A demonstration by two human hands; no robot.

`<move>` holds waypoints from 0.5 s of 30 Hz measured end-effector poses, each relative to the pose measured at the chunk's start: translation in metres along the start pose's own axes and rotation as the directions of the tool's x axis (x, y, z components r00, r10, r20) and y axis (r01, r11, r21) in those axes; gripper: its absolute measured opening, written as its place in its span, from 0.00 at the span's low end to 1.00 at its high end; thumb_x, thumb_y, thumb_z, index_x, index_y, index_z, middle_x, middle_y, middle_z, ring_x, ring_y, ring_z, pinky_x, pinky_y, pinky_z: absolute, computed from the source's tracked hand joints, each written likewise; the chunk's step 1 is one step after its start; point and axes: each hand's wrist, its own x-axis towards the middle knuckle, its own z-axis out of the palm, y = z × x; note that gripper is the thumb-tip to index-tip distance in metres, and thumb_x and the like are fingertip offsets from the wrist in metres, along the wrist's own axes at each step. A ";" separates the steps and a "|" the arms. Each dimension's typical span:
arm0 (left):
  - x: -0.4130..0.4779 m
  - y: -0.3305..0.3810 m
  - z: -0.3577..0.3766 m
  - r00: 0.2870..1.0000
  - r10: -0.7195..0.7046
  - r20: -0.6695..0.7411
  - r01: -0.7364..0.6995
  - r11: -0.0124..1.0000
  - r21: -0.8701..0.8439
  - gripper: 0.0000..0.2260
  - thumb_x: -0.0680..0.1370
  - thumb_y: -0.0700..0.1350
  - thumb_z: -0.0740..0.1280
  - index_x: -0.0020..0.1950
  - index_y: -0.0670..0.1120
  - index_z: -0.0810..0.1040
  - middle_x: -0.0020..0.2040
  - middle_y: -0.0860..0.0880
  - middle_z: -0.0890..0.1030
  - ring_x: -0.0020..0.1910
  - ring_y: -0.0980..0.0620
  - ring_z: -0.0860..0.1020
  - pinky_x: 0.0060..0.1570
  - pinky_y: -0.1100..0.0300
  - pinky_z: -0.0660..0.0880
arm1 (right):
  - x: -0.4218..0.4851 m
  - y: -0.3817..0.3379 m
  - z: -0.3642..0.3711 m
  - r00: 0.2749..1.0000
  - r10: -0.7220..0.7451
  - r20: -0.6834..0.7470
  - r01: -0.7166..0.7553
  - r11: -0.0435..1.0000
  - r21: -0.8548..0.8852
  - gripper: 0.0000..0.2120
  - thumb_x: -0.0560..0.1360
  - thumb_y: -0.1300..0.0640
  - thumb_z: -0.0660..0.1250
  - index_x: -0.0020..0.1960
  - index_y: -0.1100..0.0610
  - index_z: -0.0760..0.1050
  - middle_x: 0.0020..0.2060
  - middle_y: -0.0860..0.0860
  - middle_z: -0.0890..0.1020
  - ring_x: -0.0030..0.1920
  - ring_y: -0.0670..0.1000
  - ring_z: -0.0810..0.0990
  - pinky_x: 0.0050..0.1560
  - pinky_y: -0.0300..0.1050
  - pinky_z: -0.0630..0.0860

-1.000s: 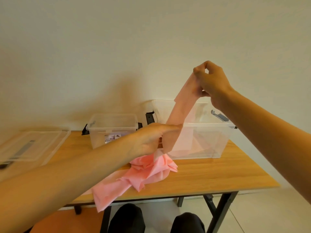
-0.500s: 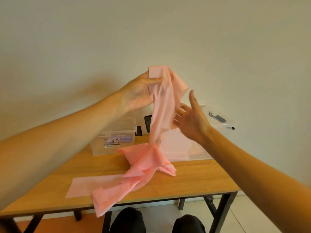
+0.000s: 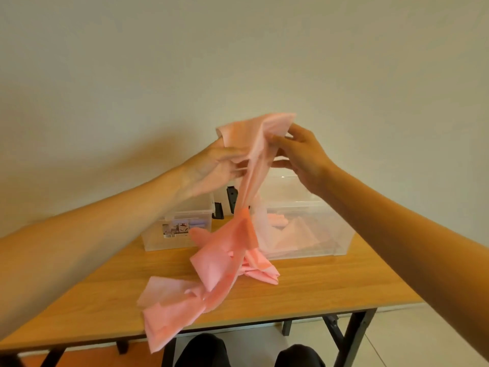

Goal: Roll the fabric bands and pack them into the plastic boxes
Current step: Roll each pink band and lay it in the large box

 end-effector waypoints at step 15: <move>0.009 0.011 -0.010 0.960 0.116 -0.255 -0.127 0.991 -0.029 0.09 0.78 0.38 0.68 0.58 0.41 0.79 0.52 0.44 0.83 0.49 0.47 0.82 0.48 0.55 0.79 | 0.049 -0.055 -0.008 0.994 0.044 -0.099 -0.020 0.972 0.233 0.09 0.83 0.60 0.63 0.45 0.55 0.76 0.36 0.50 0.77 0.36 0.47 0.76 0.38 0.41 0.73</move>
